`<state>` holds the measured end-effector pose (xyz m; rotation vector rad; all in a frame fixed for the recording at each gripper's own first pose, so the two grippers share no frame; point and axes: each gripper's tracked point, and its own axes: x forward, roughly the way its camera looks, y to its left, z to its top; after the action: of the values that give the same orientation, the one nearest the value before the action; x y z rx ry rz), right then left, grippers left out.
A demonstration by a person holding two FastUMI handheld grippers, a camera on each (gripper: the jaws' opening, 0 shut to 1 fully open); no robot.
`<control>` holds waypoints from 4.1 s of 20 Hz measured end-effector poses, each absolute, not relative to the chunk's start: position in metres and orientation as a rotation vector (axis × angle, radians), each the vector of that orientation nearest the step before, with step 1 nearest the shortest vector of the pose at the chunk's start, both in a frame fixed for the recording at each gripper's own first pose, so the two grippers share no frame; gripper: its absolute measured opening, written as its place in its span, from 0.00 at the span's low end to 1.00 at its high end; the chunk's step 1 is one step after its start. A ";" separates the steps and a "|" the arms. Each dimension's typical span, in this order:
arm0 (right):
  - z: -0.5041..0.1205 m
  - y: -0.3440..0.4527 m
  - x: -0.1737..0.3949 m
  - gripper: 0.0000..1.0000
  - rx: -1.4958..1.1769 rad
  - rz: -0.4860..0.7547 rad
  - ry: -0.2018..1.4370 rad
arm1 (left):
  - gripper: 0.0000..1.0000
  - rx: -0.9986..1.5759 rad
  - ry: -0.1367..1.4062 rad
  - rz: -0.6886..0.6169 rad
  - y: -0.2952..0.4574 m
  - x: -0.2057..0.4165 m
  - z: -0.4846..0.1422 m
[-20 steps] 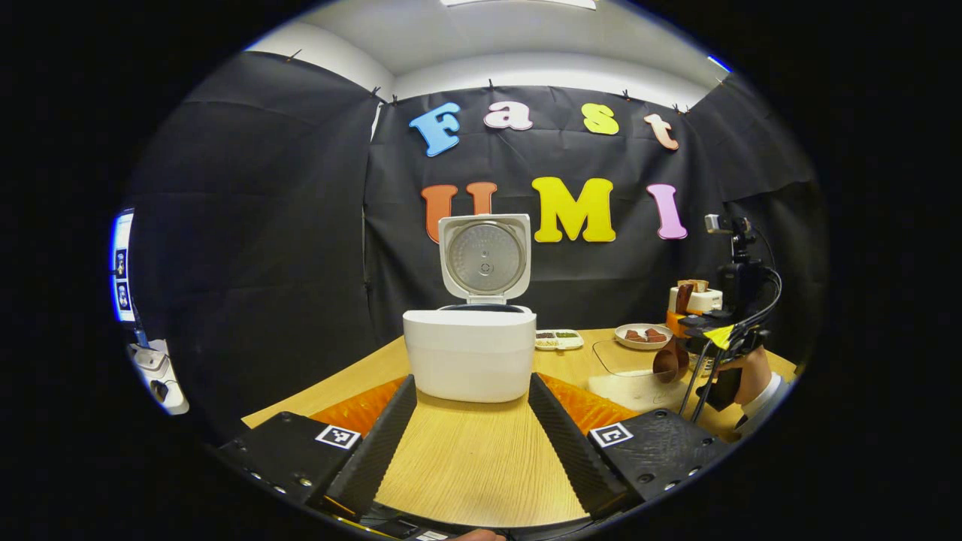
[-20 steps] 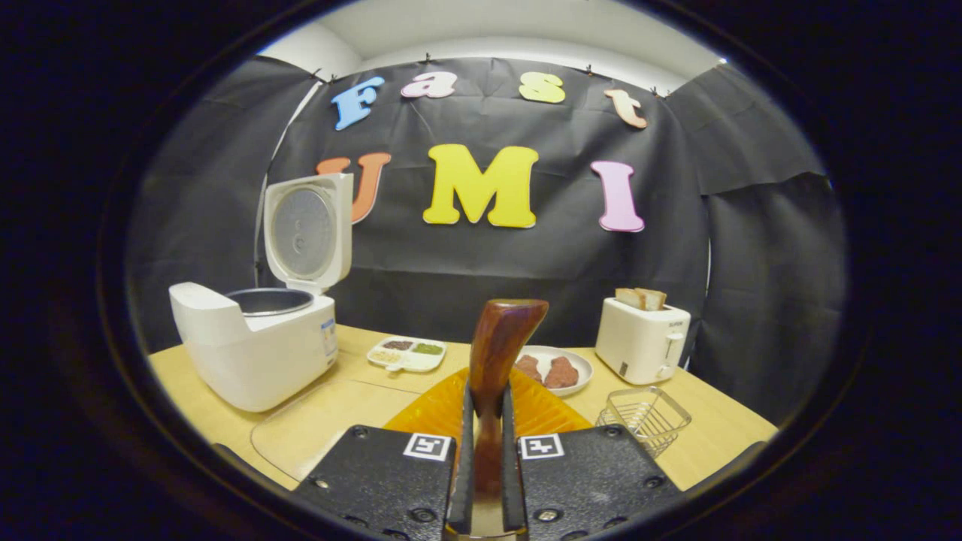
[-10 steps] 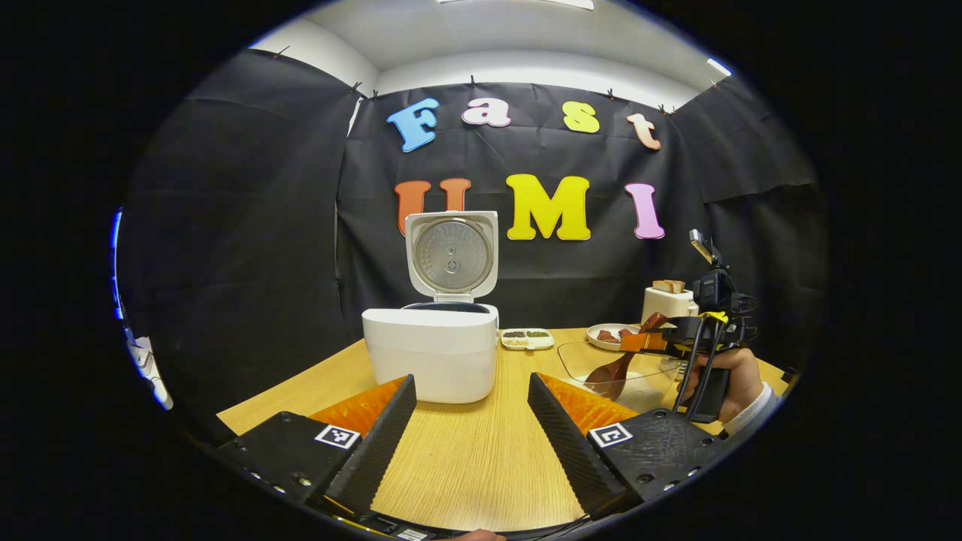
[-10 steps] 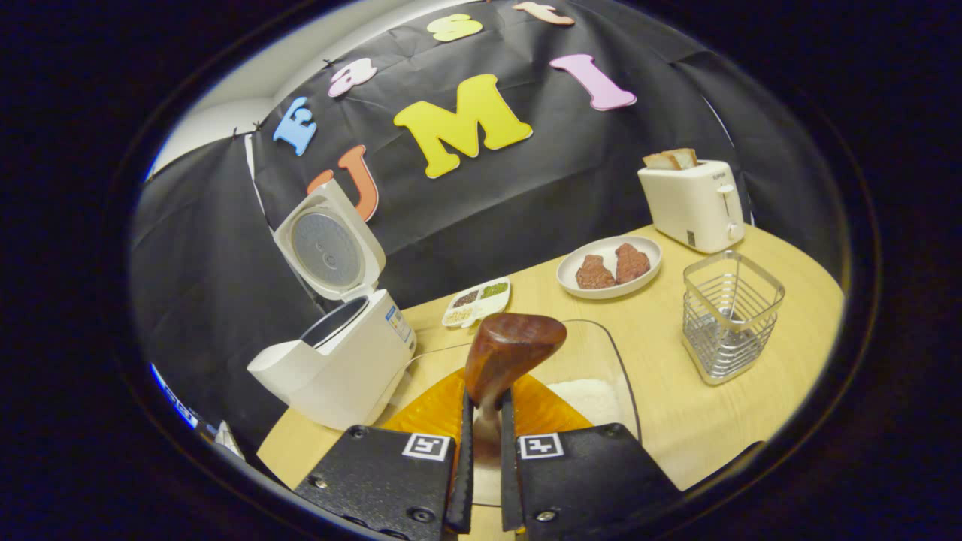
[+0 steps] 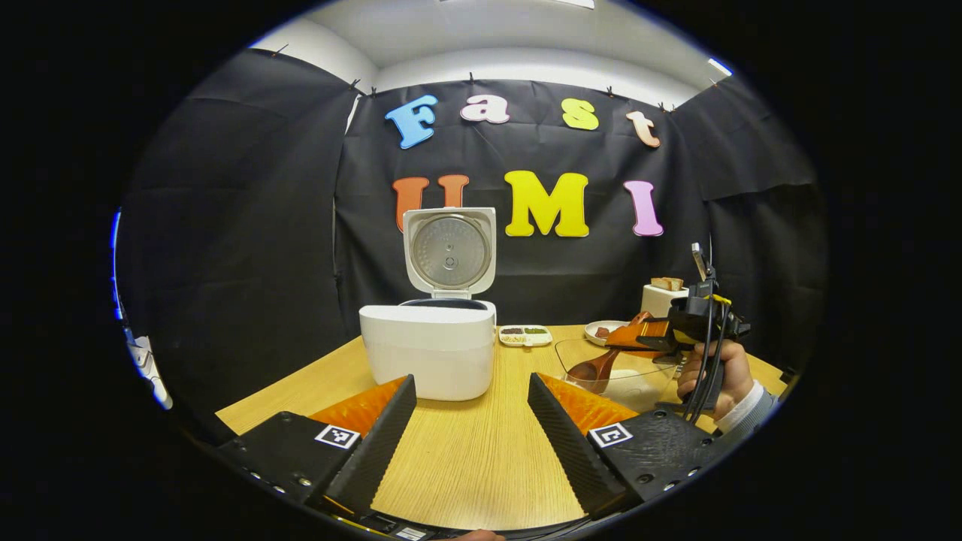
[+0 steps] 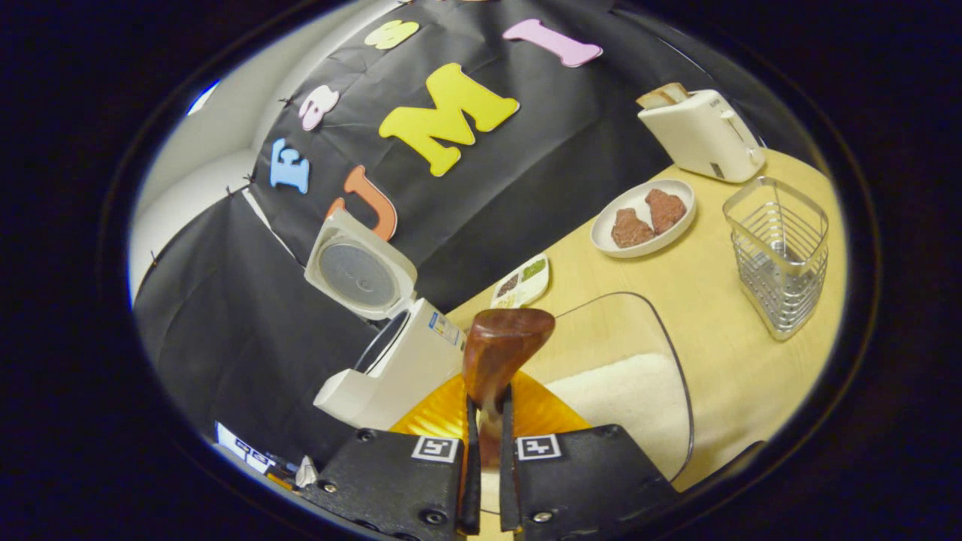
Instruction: Close the left gripper, press the button to open the rice cooker; take a wooden spoon from the chopstick holder with the right hand, scoop a spoonful of rice and pour it into the rice cooker, then put the wooden spoon back into the chopstick holder.
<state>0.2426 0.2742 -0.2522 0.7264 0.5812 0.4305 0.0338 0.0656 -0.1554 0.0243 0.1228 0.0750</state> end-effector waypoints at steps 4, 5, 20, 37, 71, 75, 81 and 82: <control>-0.243 0.259 0.250 0.13 0.832 0.397 0.552 | 0.95 0.039 0.121 0.079 0.068 0.031 -0.153; -0.239 0.251 0.251 0.13 0.861 0.385 0.541 | 0.95 0.040 0.121 0.080 0.069 0.031 -0.152; -0.216 0.185 0.232 0.12 1.704 0.452 0.487 | 0.95 0.038 0.128 0.081 0.073 0.024 -0.171; -0.139 0.226 0.266 0.12 1.487 0.487 0.403 | 0.96 0.030 0.135 0.171 0.150 -0.004 -0.171; -0.062 0.560 0.421 0.14 0.239 0.567 0.299 | 0.94 -0.070 0.062 0.211 0.211 -0.011 -0.126; -0.052 0.577 0.416 0.14 0.004 0.591 0.168 | 0.94 -0.097 0.067 0.154 0.199 0.000 -0.130; -0.041 0.595 0.393 0.14 -0.265 0.587 -0.052 | 0.94 -0.069 0.061 0.153 0.191 0.008 -0.127; -0.040 0.597 0.388 0.14 -0.300 0.589 -0.081 | 0.94 -0.076 0.065 0.151 0.189 0.009 -0.128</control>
<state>0.3884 0.5969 -0.0402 -0.3005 -0.0813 0.5893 0.0093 0.1891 -0.1283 -0.0759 0.0652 0.1506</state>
